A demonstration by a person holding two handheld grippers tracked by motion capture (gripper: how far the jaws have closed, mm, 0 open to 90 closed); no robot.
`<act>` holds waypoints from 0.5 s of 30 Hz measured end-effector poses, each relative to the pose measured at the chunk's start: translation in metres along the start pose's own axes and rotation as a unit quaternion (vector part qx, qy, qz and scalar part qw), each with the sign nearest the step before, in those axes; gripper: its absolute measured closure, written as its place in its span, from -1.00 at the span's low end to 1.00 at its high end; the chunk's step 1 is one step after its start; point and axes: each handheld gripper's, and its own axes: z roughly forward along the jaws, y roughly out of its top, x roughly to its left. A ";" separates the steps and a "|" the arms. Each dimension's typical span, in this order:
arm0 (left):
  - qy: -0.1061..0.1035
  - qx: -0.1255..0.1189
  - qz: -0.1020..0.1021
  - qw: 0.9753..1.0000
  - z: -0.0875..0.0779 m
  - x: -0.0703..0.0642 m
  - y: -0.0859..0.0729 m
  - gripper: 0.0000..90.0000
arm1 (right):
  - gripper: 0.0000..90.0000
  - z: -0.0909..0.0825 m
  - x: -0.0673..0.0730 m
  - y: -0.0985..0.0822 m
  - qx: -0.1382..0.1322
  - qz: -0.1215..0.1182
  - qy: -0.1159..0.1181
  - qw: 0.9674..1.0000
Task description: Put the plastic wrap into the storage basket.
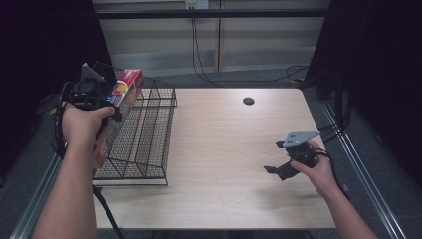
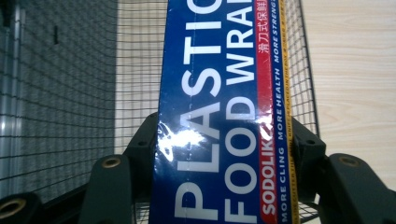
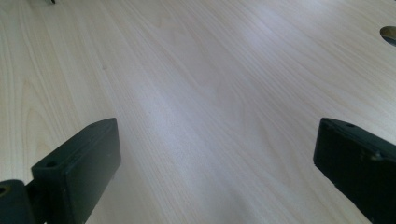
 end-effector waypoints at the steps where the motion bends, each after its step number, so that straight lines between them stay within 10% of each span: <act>1: 0.000 0.001 -0.002 1.000 -0.001 0.002 0.000 -0.05 | -0.99 -0.001 0.000 0.000 -0.003 0.002 -0.001 1.000; 15: 0.019 -0.004 -0.036 0.999 0.000 0.017 -0.004 -0.05 | -0.99 -0.001 -0.001 0.000 -0.004 0.001 -0.003 1.000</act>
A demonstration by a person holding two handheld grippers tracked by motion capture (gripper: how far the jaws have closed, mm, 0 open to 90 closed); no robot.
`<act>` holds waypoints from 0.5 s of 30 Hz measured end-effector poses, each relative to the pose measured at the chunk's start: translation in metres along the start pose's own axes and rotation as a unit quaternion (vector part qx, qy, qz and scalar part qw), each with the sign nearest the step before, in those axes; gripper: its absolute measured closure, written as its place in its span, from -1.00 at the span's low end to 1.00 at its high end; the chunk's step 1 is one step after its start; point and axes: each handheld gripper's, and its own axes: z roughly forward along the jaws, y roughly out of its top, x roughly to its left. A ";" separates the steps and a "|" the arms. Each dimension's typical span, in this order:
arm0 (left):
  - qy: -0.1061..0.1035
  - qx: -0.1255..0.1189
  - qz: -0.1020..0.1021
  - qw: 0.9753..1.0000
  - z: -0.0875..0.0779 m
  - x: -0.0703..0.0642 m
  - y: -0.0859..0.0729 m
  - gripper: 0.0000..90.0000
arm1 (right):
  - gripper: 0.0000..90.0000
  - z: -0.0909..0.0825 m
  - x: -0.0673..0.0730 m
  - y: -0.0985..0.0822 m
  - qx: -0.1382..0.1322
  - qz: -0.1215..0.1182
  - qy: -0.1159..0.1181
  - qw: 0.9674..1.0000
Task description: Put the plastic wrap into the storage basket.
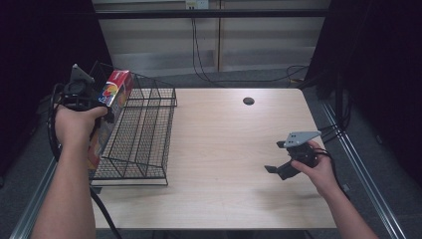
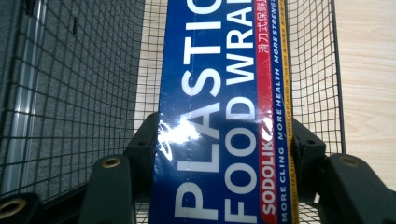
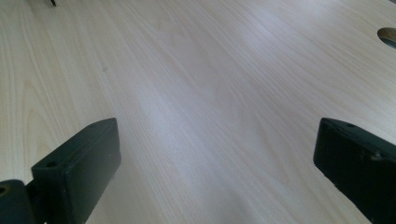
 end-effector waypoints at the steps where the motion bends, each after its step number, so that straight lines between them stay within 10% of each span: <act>1: 0.002 0.002 0.002 1.000 0.000 0.001 0.000 -0.05 | -0.99 0.001 0.000 0.000 0.001 0.000 0.003 1.000; 15: 0.014 -0.002 -0.029 0.999 0.003 0.011 -0.004 -0.05 | -0.99 0.002 0.000 -0.001 0.002 0.001 0.004 1.000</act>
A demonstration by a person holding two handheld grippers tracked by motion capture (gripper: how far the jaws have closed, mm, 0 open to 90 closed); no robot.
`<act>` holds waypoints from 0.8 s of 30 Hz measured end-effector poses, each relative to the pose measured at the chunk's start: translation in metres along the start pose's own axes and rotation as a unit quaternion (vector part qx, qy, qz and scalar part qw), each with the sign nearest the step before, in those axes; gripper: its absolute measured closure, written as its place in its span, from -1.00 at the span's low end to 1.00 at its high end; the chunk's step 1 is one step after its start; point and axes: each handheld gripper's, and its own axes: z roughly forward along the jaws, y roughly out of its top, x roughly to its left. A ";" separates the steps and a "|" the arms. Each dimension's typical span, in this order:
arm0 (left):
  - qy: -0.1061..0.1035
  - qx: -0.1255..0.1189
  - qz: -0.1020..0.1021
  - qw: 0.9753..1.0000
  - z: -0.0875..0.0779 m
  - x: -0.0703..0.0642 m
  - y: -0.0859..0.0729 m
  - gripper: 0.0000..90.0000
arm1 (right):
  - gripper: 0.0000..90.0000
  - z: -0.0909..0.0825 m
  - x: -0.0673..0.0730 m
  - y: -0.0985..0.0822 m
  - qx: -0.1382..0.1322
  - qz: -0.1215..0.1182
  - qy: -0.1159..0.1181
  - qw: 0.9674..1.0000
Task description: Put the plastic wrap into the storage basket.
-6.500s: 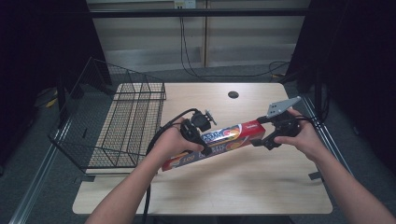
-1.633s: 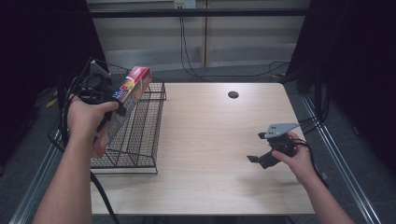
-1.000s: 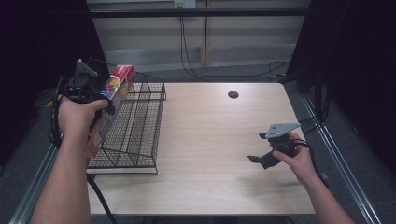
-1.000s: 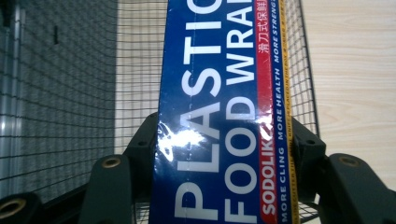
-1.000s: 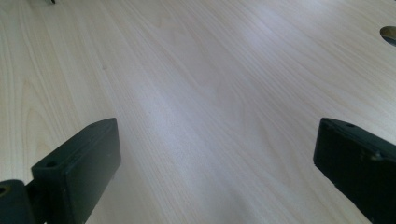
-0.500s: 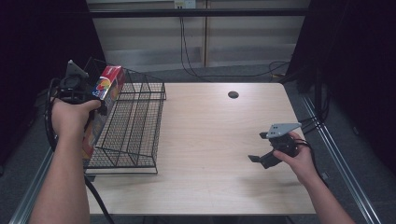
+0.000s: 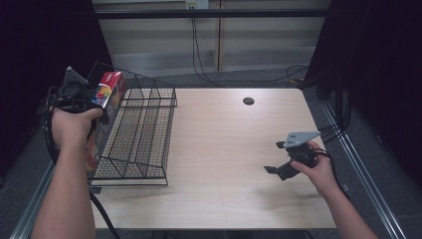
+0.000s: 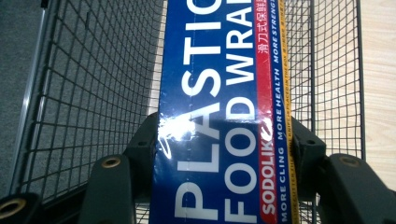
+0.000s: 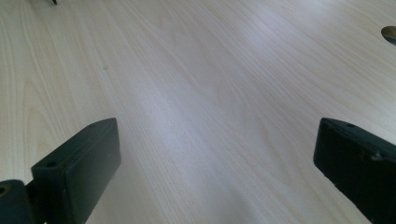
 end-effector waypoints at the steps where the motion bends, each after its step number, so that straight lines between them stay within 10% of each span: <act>1: 0.004 0.001 -0.001 1.000 0.001 0.000 0.000 -0.05 | -0.99 0.000 0.000 0.000 0.002 0.001 0.002 1.000; 24: 0.011 0.025 0.004 1.000 0.016 -0.009 0.000 -0.07 | -0.99 0.001 0.001 -0.001 0.004 -0.003 0.001 1.000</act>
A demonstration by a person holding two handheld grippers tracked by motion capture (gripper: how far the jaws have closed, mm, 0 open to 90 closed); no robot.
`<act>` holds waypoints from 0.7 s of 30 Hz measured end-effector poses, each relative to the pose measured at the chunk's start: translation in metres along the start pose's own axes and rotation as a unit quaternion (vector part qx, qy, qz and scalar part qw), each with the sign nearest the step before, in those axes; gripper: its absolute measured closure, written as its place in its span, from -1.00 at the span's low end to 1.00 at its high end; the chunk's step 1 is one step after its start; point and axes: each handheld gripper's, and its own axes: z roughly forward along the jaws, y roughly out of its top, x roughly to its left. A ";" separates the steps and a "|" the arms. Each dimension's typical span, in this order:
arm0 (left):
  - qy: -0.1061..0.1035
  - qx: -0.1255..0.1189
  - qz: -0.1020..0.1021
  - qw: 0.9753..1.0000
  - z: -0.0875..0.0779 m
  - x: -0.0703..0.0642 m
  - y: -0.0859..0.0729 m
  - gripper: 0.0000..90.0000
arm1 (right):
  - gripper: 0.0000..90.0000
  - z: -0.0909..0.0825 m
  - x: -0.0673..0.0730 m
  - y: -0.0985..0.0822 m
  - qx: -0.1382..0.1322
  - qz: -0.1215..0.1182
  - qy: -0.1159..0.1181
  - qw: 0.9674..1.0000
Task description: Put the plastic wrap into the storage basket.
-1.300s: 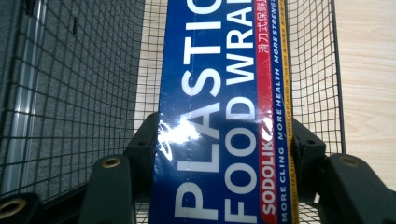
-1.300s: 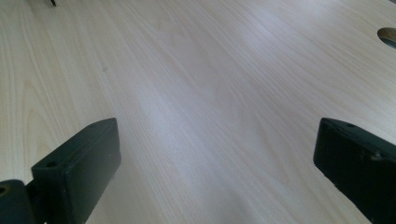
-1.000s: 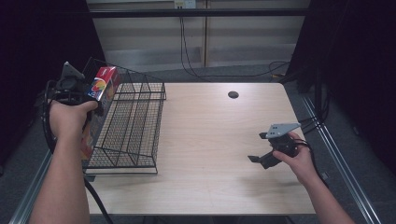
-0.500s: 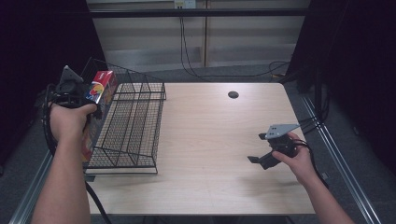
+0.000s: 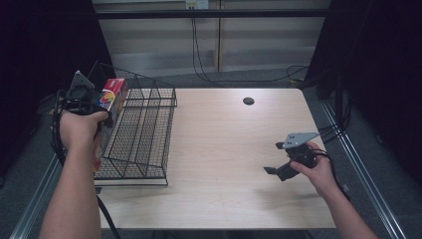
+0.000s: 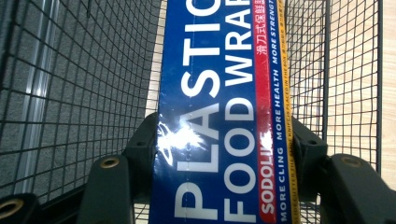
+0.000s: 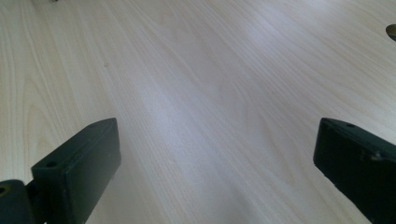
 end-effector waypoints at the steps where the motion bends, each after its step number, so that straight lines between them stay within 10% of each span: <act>1: 0.002 0.002 0.004 1.000 0.001 -0.001 0.000 -0.07 | -0.99 0.000 0.000 0.000 0.000 0.000 0.000 1.000; 21: -0.032 -0.026 0.015 0.999 -0.010 -0.011 0.005 -0.17 | -0.99 -0.002 0.000 0.000 -0.001 0.000 0.006 1.000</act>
